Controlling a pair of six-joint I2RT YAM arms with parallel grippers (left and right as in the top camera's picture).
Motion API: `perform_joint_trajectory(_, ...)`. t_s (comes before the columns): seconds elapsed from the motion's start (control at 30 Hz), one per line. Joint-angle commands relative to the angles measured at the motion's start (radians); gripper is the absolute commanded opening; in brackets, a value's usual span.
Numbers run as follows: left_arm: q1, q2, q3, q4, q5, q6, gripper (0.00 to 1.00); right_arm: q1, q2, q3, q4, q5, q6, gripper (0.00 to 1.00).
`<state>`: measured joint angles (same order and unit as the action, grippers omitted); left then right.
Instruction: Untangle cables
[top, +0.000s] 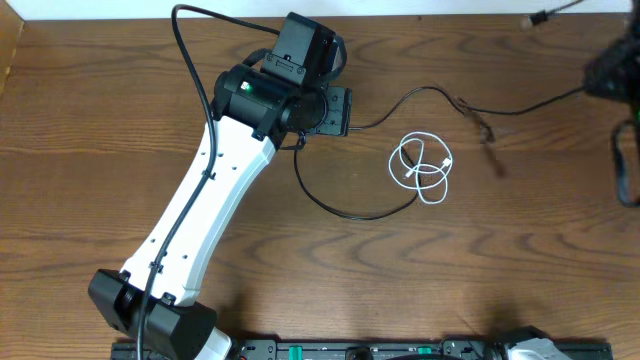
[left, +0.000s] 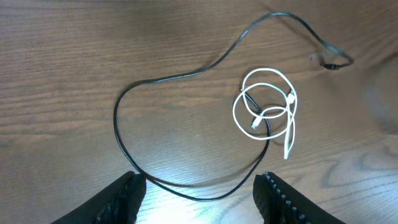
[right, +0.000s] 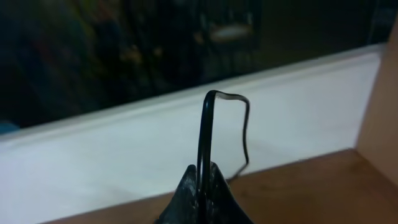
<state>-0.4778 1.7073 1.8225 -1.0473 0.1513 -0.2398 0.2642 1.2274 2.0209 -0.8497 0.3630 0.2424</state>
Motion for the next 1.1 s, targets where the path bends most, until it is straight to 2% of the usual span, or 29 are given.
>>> perform_joint_trajectory(0.0, 0.005, 0.005, -0.012, -0.002, -0.002, -0.005, 0.61, 0.002, -0.002, 0.000, 0.005, -0.051, 0.014, 0.01)
perform_joint_trajectory(0.23, 0.005, 0.005, -0.035, 0.001, -0.003, 0.002, 0.61, -0.072, -0.053, 0.003, 0.068, -0.048, 0.003, 0.01)
perform_joint_trajectory(0.47, 0.005, 0.005, -0.035, 0.005, -0.003, 0.003, 0.61, -0.170, -0.028, 0.000, -0.060, -0.048, 0.003, 0.01)
perform_joint_trajectory(0.7, 0.005, 0.005, -0.035, 0.008, -0.003, 0.003, 0.61, -0.365, 0.146, 0.001, -0.064, -0.169, -0.076, 0.01)
perform_joint_trajectory(0.93, 0.005, 0.005, -0.035, 0.021, -0.003, 0.002, 0.61, -0.581, 0.351, 0.019, 0.136, -0.392, -0.066, 0.01)
perform_joint_trajectory(1.07, 0.005, 0.005, -0.035, 0.027, -0.003, 0.002, 0.61, -0.674, 0.491, 0.096, 0.209, -0.445, -0.053, 0.01)
